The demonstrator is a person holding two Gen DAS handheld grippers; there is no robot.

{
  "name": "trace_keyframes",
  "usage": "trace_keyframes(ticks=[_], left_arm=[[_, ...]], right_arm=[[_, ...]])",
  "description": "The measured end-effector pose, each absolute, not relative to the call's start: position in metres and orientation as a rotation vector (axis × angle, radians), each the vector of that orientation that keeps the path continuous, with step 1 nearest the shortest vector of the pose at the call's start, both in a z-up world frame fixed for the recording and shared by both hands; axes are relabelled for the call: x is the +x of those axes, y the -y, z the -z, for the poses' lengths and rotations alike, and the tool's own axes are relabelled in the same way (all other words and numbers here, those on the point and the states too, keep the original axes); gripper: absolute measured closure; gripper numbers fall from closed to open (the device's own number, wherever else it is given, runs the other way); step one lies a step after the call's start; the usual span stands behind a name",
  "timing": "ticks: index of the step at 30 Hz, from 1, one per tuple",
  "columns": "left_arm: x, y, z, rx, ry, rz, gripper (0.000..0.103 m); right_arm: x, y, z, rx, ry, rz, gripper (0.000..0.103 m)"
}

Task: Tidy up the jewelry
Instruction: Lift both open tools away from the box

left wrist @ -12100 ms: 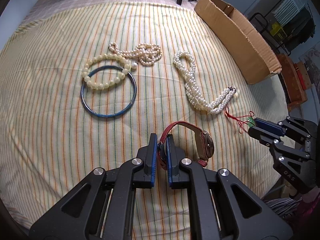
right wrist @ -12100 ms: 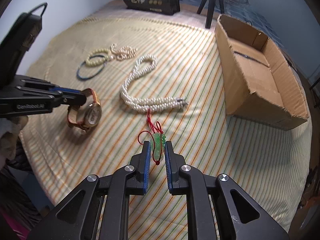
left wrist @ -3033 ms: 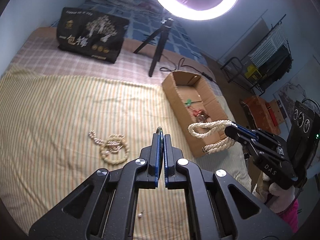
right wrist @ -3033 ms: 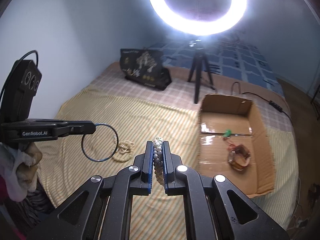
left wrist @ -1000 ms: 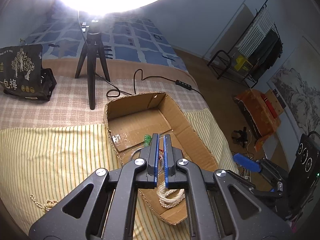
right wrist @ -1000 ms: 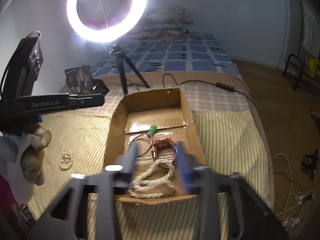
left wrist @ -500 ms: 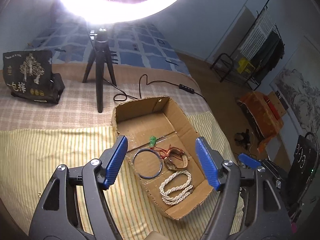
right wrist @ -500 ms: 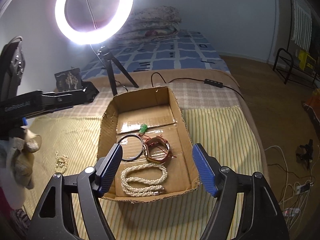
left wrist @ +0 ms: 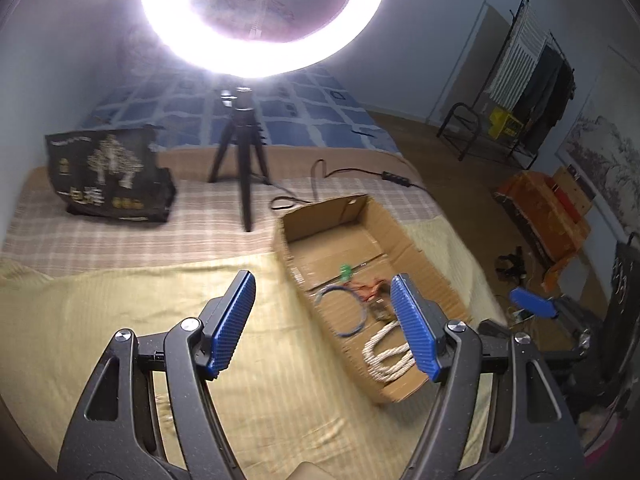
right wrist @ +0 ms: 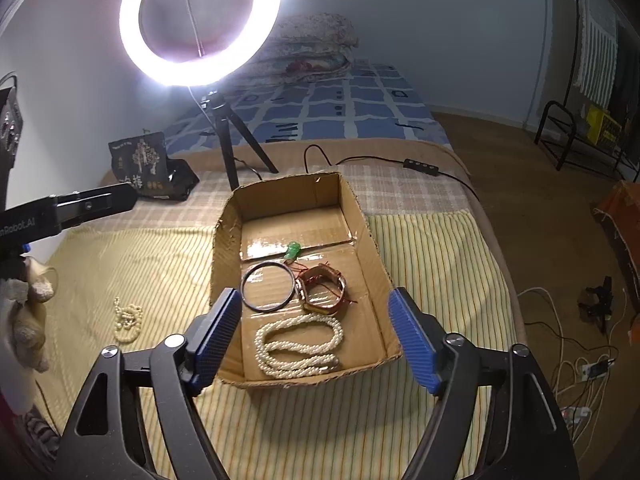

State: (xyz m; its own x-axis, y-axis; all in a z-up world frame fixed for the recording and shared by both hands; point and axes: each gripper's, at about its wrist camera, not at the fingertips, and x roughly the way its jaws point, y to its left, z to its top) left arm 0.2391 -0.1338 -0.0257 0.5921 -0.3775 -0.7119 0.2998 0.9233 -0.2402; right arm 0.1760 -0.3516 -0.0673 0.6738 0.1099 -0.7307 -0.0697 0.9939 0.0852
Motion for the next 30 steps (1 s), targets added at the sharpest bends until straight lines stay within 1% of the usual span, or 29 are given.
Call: trace_keyframes(ticks=[6,13,24,30], left_arm=[[0.218,0.094,0.023,-0.047,-0.841,0.339,0.031],[0.193,0.047,0.02,-0.011,-0.817,0.304,0.031],[0.173,-0.015,0.021,0.003,-0.812,0.231,0.031],[0.175,-0.04,0.043,-0.095,-0.895,0.228,0.031]], right_arm=[[0.163,0.331,0.063,-0.026,-0.851,-0.064,0.024],[0.137,0.301,0.059,-0.137,-0.808,-0.044,0.024],[0.112,0.262,0.064,-0.134,-0.759,-0.124,0.024],[0.104,0.244,0.076,-0.109,-0.793,-0.206,0.024]])
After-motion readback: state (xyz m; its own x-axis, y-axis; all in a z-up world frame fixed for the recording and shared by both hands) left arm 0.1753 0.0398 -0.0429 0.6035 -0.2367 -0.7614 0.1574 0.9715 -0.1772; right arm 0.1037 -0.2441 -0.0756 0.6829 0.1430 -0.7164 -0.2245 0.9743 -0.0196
